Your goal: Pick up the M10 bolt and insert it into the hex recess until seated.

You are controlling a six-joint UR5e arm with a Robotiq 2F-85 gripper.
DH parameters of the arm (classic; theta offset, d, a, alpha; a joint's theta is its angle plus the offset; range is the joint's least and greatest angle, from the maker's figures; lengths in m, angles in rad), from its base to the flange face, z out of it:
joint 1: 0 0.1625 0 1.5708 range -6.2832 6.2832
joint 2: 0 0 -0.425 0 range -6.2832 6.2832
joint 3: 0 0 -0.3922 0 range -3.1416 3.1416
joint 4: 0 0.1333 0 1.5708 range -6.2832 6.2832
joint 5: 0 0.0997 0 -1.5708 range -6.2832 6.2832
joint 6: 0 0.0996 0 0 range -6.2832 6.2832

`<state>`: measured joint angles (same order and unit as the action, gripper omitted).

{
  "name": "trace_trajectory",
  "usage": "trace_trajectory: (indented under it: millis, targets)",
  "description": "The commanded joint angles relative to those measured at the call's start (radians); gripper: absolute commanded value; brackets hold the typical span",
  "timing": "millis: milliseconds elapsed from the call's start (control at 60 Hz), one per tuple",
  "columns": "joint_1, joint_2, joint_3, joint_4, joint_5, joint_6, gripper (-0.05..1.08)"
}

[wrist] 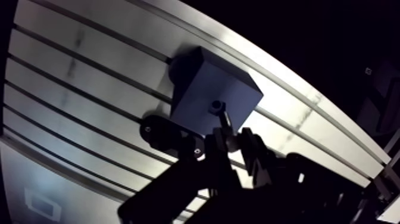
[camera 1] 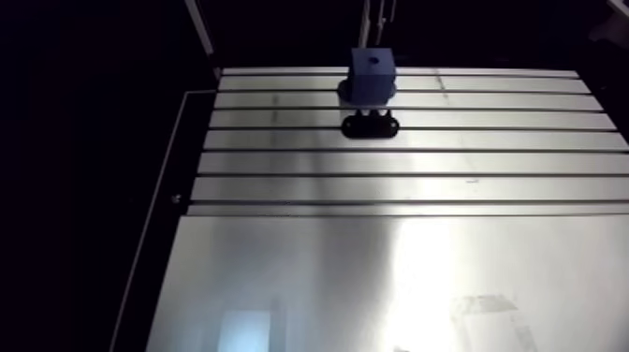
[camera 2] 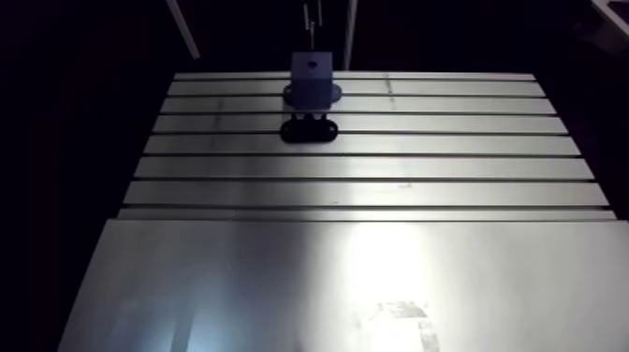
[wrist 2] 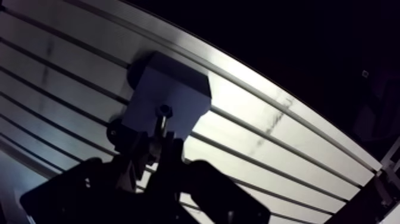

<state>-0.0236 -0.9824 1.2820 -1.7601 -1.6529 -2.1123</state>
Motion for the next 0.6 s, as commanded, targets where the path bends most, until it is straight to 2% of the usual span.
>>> trace_trajectory:
  millis: [17, 600]
  targets:
    - [0.005, 0.009, -0.007, 0.0, -0.001, 0.001, 0.77]
    - [0.005, 0.015, 0.004, -0.002, -0.002, 0.001, 0.78]
